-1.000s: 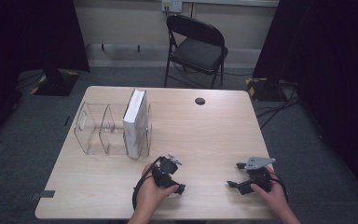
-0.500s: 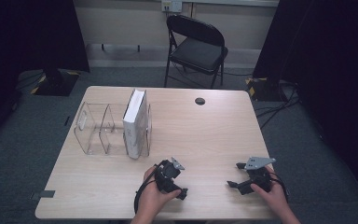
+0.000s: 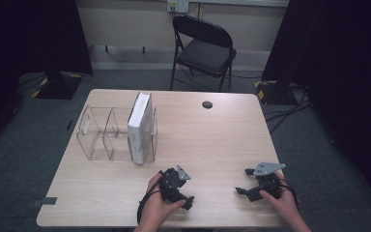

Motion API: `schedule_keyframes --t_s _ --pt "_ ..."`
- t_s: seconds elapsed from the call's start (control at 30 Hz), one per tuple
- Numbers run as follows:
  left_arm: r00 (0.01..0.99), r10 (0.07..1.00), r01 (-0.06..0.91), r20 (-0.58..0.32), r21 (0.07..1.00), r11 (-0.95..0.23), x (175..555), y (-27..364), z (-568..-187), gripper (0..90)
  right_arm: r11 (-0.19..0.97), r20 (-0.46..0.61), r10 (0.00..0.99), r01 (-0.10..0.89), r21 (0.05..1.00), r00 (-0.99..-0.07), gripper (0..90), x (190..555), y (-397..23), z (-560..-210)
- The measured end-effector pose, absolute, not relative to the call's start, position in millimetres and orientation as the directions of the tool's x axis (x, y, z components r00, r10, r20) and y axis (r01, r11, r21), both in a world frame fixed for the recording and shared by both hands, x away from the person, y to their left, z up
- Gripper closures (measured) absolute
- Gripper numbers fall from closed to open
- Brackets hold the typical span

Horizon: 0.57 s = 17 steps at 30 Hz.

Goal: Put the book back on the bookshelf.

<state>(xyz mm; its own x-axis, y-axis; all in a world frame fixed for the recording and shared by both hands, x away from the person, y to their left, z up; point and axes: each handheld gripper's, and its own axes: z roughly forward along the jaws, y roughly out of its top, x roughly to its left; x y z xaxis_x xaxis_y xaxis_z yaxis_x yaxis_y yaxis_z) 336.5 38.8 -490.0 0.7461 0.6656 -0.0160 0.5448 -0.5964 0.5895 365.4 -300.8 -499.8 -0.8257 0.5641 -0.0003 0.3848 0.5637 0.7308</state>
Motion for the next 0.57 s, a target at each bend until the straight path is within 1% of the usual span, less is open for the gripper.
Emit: schedule_keyframes --t_s 0.27,0.57 --pt "0.747 0.665 0.530 -0.017 0.619 -0.579 334.5 40.8 -492.6 0.0 0.564 0.000 0.564 0.385 0.731 -0.826 13.2 365.4 -300.8 -499.8" --pt "0.756 0.654 0.520 -0.018 0.623 -0.584 334.2 42.7 -492.8 0.0 0.565 -0.003 0.563 0.383 0.731 -0.826 13.3 365.4 -300.7 -499.8"
